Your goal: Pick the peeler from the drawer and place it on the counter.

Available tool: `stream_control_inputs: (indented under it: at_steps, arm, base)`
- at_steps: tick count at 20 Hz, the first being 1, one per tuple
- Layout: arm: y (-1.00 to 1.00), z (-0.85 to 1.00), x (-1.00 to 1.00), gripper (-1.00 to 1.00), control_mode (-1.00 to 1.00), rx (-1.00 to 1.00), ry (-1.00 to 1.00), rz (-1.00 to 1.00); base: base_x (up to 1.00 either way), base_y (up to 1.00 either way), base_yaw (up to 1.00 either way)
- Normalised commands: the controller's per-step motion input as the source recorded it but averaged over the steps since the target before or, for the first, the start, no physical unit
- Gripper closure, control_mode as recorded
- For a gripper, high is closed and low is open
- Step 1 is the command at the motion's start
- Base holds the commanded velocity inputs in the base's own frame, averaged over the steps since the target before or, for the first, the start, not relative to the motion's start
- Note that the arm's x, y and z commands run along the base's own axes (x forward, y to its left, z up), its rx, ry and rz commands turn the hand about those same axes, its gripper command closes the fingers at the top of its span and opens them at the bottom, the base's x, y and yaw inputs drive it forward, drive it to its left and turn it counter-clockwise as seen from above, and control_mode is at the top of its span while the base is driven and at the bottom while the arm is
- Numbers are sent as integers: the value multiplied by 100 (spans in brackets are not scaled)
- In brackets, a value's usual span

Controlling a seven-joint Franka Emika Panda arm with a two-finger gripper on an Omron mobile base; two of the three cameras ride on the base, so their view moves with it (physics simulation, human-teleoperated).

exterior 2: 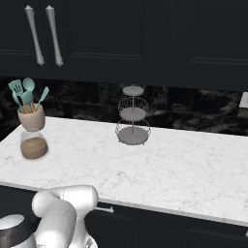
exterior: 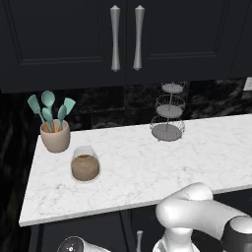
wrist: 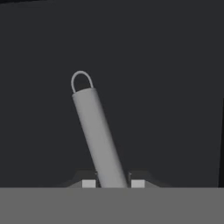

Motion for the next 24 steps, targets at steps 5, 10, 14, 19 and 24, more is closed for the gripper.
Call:
stream_control_inputs:
  at_steps: [5,10,14,19,24]
  arm:
    - [-3,100,33,100,-100,31,-20,-13]
    - [3,100,82,100,-100,20,-5,-15]
    - [21,100,97,100,-100,8,0,-16]
    - [44,90,82,100,-100,-6,13,-14]
    - [34,-4,31,100,-100,-13,11,-1]
  base:
    - [0,0,0]
    - [0,0,0]
    - [0,0,0]
    - [0,0,0]
    - [0,0,0]
